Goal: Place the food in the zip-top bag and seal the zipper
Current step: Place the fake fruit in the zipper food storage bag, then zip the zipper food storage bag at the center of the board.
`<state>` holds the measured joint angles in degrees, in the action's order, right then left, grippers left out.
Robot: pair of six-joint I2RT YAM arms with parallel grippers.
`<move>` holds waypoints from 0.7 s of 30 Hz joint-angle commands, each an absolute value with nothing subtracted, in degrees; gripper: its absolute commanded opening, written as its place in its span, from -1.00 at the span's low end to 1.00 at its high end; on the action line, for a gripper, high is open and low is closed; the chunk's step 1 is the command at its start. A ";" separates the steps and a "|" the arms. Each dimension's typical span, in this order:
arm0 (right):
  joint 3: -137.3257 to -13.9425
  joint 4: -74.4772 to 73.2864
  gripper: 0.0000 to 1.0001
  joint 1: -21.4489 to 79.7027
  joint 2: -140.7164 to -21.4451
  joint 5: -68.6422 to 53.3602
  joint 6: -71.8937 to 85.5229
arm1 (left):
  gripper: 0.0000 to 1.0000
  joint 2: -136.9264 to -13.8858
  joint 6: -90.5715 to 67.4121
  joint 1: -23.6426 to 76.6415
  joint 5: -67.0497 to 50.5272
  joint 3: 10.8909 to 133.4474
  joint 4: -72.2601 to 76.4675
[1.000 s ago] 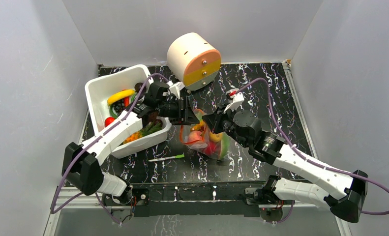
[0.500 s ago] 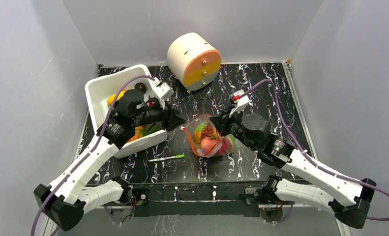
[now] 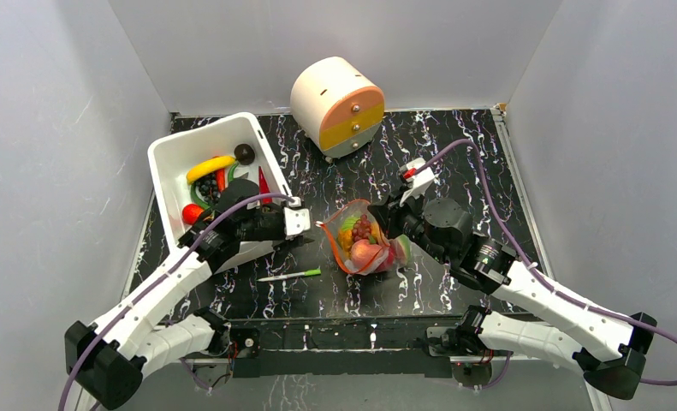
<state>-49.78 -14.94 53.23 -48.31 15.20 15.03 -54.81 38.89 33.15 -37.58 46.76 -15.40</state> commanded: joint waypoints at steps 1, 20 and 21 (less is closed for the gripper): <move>-49.88 -10.80 -1.00 53.35 -47.41 14.76 14.08 | -0.02 -57.05 47.20 33.34 -38.94 46.15 -11.93; -49.10 -11.34 -1.00 53.32 -47.09 15.04 15.12 | -0.93 -64.59 48.32 33.32 -41.80 47.93 -10.12; -49.13 -11.34 -1.00 53.35 -47.11 14.93 15.05 | -1.00 -64.07 47.97 33.36 -41.85 47.61 -9.59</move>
<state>-48.86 -14.90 53.23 -47.99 14.66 15.11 -66.26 46.74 33.12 -38.15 46.44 -10.76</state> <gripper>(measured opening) 0.009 0.093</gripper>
